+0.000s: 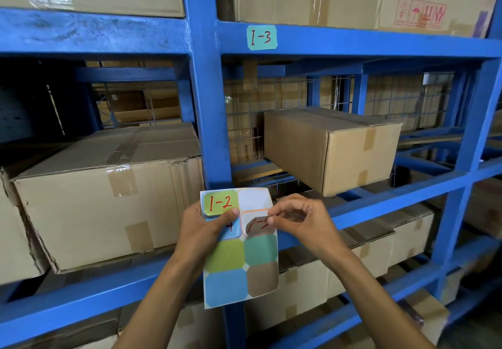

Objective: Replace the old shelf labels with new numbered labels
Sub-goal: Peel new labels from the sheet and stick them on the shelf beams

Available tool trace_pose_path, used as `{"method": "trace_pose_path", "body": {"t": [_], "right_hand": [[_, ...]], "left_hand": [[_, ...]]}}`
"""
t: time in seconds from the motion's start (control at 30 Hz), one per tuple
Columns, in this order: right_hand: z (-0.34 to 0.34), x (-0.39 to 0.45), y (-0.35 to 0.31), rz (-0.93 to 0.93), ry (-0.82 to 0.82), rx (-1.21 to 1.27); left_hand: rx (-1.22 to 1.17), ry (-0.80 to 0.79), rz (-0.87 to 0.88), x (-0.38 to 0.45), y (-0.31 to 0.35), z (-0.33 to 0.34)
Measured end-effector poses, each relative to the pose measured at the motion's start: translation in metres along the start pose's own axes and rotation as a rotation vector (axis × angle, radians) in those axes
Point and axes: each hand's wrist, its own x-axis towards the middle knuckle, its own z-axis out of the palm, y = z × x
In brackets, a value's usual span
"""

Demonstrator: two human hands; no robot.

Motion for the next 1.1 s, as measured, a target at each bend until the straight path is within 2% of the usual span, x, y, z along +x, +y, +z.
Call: {"method": "trace_pose_path", "body": {"t": [0.23, 0.43, 0.53, 0.8, 0.97, 1.1], "right_hand": [[-0.002, -0.019, 0.028, 0.044, -0.120, 0.111], [0.004, -0.031, 0.061, 0.190, -0.056, 0.555], [0.005, -0.034, 0.079, 0.249, -0.007, 0.660], [0.010, -0.029, 0.126, 0.298, 0.130, 0.312], [0.021, -0.014, 0.142, 0.239, 0.095, 0.224], [0.029, -0.009, 0.154, 0.218, 0.168, 0.192]], "left_hand": [[0.076, 0.021, -0.020, -0.015, -0.024, -0.008], [0.110, 0.078, -0.027, -0.026, -0.048, -0.016], [0.121, 0.091, -0.044, -0.031, -0.062, -0.023], [0.204, 0.110, -0.075, -0.042, -0.088, -0.041], [0.204, 0.117, -0.083, -0.043, -0.093, -0.047], [0.201, 0.112, -0.070, -0.041, -0.095, -0.047]]}}
